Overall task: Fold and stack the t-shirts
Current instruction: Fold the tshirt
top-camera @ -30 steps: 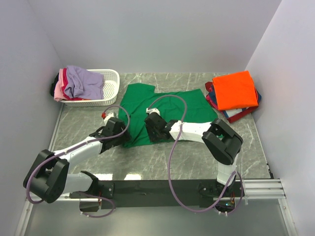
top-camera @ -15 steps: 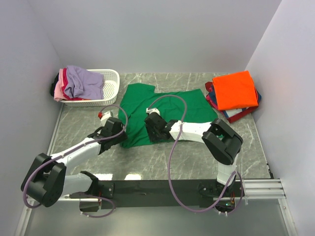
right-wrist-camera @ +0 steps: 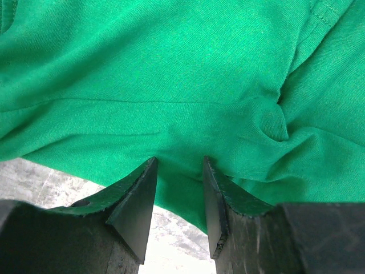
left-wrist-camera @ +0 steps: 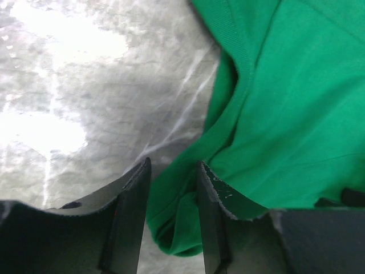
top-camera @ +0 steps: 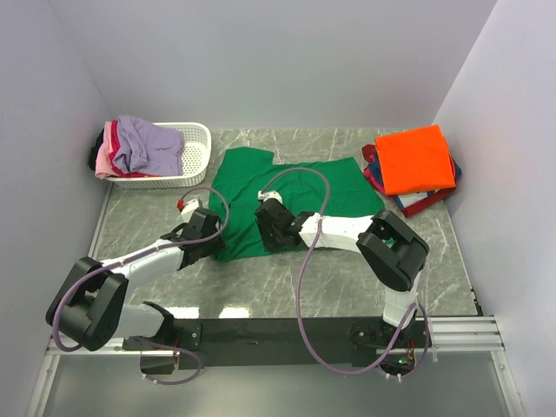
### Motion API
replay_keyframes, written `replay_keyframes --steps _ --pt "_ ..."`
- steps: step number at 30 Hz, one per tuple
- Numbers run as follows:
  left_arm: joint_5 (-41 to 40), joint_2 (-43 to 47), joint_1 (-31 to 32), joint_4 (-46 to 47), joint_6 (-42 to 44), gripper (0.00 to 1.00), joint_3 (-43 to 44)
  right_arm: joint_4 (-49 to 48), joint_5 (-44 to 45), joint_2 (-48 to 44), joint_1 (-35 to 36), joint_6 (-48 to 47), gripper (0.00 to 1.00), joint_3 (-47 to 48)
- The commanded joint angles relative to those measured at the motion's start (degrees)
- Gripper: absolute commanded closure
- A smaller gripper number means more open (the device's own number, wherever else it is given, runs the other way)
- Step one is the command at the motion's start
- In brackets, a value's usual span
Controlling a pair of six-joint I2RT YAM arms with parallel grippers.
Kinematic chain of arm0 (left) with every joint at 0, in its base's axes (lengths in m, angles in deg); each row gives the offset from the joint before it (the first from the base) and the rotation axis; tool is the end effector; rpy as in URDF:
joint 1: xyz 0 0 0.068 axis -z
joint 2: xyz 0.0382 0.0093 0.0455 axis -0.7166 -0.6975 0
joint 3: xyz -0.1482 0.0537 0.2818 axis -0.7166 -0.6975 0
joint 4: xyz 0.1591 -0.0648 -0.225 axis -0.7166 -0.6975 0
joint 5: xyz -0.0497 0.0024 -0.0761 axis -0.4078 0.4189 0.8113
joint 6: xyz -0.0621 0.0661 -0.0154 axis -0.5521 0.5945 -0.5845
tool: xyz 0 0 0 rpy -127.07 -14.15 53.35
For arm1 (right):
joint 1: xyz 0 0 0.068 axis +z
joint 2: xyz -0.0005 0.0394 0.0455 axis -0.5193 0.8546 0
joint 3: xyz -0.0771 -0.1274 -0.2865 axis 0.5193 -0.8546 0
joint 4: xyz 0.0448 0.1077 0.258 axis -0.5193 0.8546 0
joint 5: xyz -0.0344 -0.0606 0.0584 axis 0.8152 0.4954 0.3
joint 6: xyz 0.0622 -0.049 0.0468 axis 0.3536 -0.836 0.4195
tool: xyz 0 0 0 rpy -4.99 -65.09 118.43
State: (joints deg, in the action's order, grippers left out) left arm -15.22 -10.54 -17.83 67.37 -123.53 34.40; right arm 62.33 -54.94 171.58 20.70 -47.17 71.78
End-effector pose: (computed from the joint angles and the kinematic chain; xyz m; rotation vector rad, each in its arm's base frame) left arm 0.2399 -0.1010 0.1520 -0.5915 2.3875 -0.2456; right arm 0.2793 0.3363 0.1526 -0.5134 2.4927 0.3536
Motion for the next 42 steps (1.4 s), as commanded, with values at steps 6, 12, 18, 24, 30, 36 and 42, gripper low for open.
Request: replay_keyframes --steps 6,12,18,24,30,36,42 --pt "2.1 -1.4 -0.1 2.1 0.6 0.78 0.5 3.2 -0.9 1.6 0.3 0.1 0.55 -1.9" --pt "-0.8 2.7 -0.2 -1.6 -0.3 0.99 0.5 3.0 -1.0 1.7 0.3 0.0 0.55 -1.7" --pt "-2.0 11.6 -0.2 -6.7 -5.1 0.99 -2.3 3.4 -0.6 1.8 0.2 -0.2 0.55 -1.4" --pt "-4.0 16.5 -0.2 -12.0 -7.5 1.0 -3.2 3.1 -1.1 1.8 0.3 -0.4 0.55 -1.3" --pt "-4.7 18.3 -0.2 -15.1 -9.7 0.94 -4.4 2.8 -1.2 1.0 0.2 -1.1 0.55 -0.6" --pt "-7.9 21.3 -0.2 -18.1 -9.0 0.66 -1.9 4.6 0.0 -2.2 0.2 -2.1 0.52 0.3" --pt "-9.0 16.9 -0.1 -12.7 -4.0 0.47 6.1 6.3 2.3 -8.8 0.3 -2.7 0.46 0.2"
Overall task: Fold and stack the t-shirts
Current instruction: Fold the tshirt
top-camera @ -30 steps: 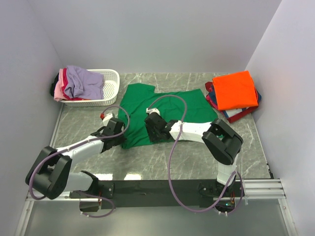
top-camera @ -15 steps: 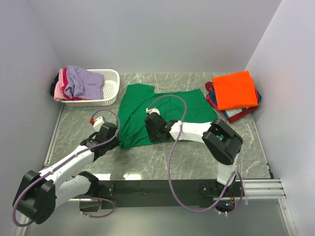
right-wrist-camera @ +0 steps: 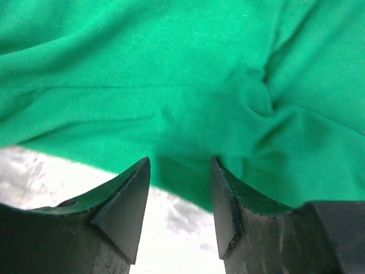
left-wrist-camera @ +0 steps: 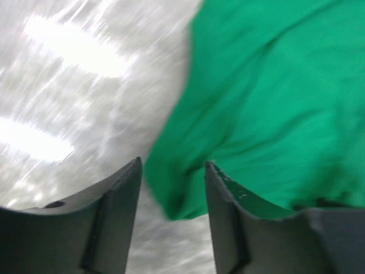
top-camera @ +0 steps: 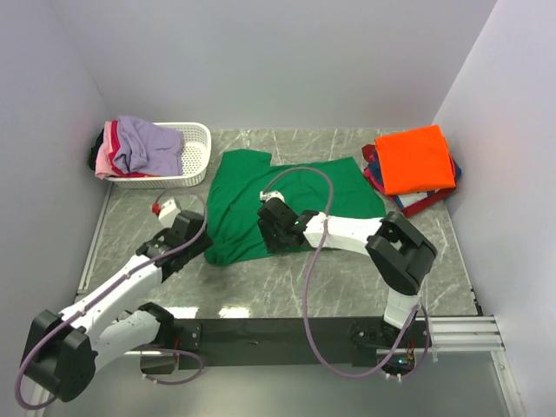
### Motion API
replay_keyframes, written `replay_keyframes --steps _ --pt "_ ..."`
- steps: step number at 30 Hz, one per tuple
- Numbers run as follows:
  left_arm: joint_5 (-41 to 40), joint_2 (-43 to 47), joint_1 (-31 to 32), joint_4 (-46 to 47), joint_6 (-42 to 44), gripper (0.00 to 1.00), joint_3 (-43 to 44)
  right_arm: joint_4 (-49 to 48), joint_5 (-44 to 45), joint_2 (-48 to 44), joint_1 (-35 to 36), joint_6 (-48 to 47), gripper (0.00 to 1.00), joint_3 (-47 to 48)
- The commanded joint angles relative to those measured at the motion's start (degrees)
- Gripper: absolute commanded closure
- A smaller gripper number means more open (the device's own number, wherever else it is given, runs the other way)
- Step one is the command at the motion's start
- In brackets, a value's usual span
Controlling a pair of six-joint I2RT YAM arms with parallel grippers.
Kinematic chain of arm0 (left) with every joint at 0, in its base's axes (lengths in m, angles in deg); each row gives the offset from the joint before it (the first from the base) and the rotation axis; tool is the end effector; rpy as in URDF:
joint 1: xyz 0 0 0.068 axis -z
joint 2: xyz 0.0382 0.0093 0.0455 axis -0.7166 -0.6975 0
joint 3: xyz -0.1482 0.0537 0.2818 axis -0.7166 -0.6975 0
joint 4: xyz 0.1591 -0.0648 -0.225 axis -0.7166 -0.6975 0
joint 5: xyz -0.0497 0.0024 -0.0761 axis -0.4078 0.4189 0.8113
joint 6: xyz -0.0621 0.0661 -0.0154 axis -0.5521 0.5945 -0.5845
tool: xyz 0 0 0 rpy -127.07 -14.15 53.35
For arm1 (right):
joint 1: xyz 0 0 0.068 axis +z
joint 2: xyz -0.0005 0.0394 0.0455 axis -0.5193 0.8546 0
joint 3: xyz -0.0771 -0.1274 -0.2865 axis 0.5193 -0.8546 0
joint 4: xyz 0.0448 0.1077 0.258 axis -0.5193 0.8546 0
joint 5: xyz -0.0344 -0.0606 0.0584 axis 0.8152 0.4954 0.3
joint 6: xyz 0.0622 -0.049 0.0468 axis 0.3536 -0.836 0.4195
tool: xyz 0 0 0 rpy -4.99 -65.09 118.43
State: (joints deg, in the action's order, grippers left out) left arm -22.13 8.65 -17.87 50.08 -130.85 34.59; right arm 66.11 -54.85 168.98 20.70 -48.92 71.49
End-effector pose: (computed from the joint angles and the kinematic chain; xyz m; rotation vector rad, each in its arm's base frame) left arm 0.1926 -0.0651 0.1983 -0.7741 2.2455 -0.2136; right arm 0.2721 0.3269 0.1638 -0.5577 2.5027 0.3208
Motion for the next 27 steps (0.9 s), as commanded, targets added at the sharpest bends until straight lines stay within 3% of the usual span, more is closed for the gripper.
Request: replay_keyframes --steps 1,10,20,27 --pt "-1.5 -3.5 0.0 5.4 4.0 0.45 6.9 3.0 2.5 -7.1 0.3 -1.0 0.46 0.5" --pt "6.2 -13.9 4.5 17.9 4.3 0.4 10.5 5.5 6.8 -13.5 -2.9 1.1 0.41 -2.4" --pt "15.0 -24.5 9.3 29.9 2.1 0.37 8.3 3.7 7.6 -18.9 -16.0 1.3 0.41 -12.7" --pt "20.1 -31.2 9.1 32.4 2.3 0.34 7.3 0.6 4.5 -17.0 -21.7 2.1 0.41 -15.0"
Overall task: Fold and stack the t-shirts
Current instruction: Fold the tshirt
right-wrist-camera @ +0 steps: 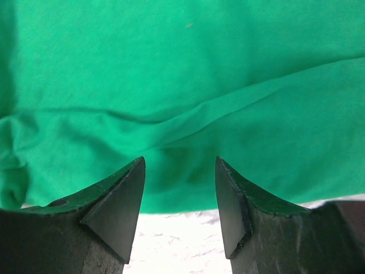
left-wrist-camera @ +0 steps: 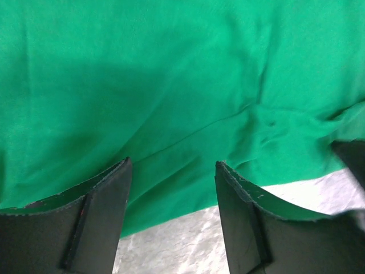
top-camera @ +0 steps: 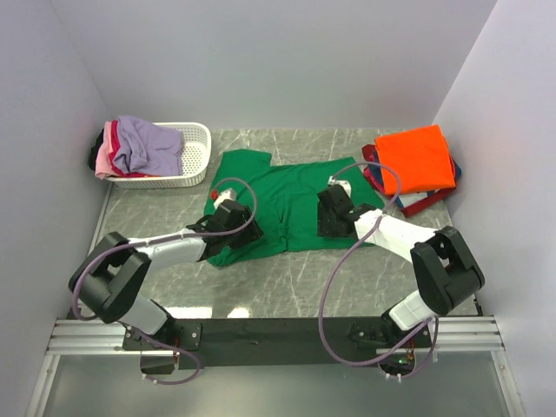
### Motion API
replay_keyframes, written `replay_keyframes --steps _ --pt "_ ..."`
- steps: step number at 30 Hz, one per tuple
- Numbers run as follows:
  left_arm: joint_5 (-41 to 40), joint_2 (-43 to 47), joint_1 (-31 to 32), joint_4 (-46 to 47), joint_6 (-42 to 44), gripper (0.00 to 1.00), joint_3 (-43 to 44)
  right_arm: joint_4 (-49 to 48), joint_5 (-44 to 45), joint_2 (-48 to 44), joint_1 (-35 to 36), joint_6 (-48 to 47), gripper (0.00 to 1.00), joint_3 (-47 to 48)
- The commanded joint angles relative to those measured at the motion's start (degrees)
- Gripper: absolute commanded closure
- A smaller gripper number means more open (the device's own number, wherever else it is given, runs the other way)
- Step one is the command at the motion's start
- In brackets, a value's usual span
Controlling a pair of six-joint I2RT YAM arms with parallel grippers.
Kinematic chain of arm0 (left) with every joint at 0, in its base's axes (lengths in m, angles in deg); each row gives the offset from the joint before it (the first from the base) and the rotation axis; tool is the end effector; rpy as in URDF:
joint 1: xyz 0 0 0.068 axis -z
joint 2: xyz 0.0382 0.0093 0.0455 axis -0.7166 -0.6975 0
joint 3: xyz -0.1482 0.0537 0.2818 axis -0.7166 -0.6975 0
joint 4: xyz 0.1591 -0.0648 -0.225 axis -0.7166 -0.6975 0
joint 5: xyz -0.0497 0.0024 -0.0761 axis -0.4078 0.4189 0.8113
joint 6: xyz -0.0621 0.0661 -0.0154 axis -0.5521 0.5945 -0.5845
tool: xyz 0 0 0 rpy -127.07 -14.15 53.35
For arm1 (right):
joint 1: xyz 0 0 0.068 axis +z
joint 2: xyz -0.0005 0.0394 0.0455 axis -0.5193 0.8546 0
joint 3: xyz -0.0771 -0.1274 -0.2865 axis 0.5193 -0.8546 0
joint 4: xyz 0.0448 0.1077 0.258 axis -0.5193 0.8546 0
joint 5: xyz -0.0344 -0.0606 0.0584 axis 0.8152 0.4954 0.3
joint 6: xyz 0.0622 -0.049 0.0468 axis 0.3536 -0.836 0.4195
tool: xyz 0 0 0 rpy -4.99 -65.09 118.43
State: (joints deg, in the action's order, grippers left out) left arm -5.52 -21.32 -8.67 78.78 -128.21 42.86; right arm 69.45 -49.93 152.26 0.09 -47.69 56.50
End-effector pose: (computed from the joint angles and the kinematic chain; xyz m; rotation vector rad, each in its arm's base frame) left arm 0.2703 -0.1925 0.1678 -0.4356 2.3883 -0.6460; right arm 0.2948 0.1563 0.1786 -0.0440 2.5348 0.0744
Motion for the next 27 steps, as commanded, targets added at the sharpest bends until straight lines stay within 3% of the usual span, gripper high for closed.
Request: replay_keyframes --steps 1,9,15,27 --pt "4.2 -2.0 -0.7 3.7 -0.3 0.34 -1.2 -2.7 -0.7 0.4 -1.2 1.0 0.41 0.6" --pt "6.2 -2.0 -4.9 4.8 -0.1 0.32 -7.0 -1.2 -3.9 5.4 -1.2 4.7 0.41 0.7" --pt "3.9 2.8 -7.7 0.9 1.4 0.32 -10.0 -0.1 -6.9 5.7 -1.1 6.8 0.42 -1.4" --pt "4.3 10.8 -8.3 -2.0 0.6 0.31 -15.6 6.3 -10.2 -2.0 1.2 12.3 0.42 -6.2"
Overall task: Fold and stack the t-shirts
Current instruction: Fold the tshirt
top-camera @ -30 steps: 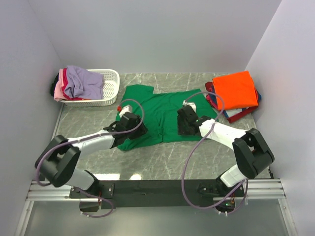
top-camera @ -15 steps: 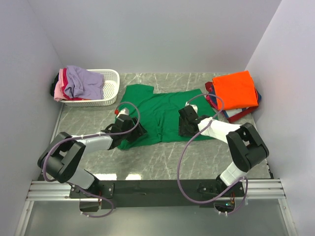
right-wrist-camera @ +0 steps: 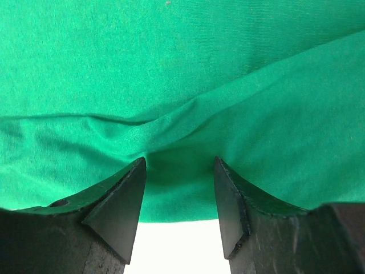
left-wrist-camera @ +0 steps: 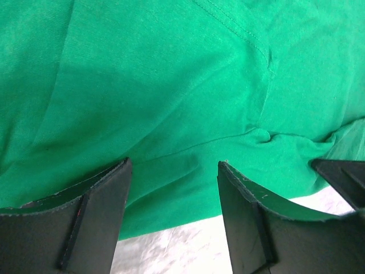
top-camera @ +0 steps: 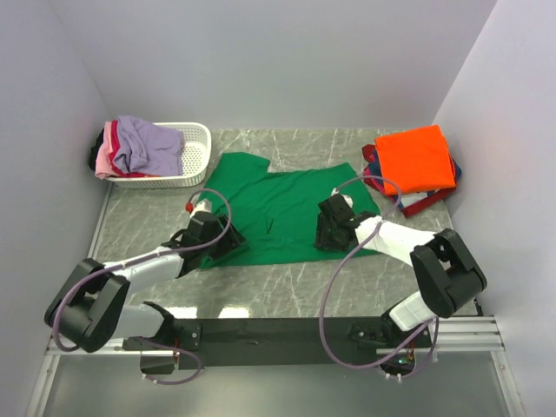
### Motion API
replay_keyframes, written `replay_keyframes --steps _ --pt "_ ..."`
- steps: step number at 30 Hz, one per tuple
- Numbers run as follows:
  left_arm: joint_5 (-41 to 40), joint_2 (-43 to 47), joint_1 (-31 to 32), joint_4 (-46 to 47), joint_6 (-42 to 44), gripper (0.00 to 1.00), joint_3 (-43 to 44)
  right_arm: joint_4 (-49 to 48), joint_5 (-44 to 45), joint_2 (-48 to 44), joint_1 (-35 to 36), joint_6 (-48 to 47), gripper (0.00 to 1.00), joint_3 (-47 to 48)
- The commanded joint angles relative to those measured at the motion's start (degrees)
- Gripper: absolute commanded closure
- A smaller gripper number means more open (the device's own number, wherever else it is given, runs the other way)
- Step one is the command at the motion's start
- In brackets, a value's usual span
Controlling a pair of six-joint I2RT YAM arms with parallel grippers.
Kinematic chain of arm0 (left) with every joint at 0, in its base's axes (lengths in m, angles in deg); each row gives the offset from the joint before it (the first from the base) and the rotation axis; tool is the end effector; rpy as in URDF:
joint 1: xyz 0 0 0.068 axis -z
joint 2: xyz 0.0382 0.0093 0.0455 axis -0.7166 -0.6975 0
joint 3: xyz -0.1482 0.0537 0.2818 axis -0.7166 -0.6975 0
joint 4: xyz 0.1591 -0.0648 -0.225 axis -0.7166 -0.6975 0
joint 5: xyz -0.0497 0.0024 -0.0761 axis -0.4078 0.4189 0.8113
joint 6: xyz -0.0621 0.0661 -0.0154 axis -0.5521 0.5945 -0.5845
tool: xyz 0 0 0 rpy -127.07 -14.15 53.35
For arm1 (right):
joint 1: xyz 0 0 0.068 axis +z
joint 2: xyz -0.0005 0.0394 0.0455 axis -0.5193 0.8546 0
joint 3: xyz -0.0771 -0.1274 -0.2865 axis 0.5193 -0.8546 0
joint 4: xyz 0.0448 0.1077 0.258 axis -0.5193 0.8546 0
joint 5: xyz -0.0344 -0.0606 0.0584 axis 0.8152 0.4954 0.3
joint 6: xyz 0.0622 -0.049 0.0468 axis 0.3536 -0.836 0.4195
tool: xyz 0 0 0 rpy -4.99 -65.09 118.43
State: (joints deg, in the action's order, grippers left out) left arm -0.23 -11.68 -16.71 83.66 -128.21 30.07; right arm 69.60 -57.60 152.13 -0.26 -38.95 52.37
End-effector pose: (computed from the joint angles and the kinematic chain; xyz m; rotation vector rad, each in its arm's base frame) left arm 0.2408 -0.1317 0.1492 -0.5535 2.3523 -0.6966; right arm 0.2744 0.1544 0.1543 0.1073 2.6588 0.2345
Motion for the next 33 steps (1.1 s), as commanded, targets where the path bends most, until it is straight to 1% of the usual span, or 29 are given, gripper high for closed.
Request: replay_keyframes --steps 1,5,13,18,21,25,26,32,33 --pt "-1.1 2.5 -0.2 -9.1 0.5 0.31 -3.2 6.7 -2.6 -2.8 2.4 4.0 0.42 -2.3" --pt "-1.9 5.6 -0.2 -11.8 0.5 0.31 -4.5 9.6 -3.0 -4.3 5.8 6.9 0.41 -3.2" --pt "-4.7 14.5 -0.2 -19.0 -0.8 0.3 -6.5 14.6 -0.2 -9.3 9.1 11.7 0.41 -5.2" --pt "-6.3 18.0 -0.2 -21.7 -1.3 0.29 -6.9 18.3 5.1 -13.4 9.0 12.5 0.41 -3.4" --pt "-7.1 19.1 -0.2 -22.3 -0.7 0.29 -5.7 20.4 10.6 -14.1 8.6 11.4 0.4 -0.4" --pt "-8.3 20.1 -0.2 -22.1 -0.2 0.29 -2.6 20.4 13.7 -13.8 6.0 9.0 0.39 1.5" --pt "-8.4 20.2 -0.2 -22.2 -0.1 0.28 -2.1 19.8 13.9 -13.9 3.9 8.0 0.39 1.5" --pt "-9.8 18.8 -0.2 -20.4 1.5 0.28 2.6 15.6 14.9 -15.4 -2.6 4.3 0.39 0.2" --pt "-9.8 18.0 -0.1 -20.1 1.9 0.28 3.0 15.2 14.7 -15.6 -4.6 3.8 0.39 0.1"
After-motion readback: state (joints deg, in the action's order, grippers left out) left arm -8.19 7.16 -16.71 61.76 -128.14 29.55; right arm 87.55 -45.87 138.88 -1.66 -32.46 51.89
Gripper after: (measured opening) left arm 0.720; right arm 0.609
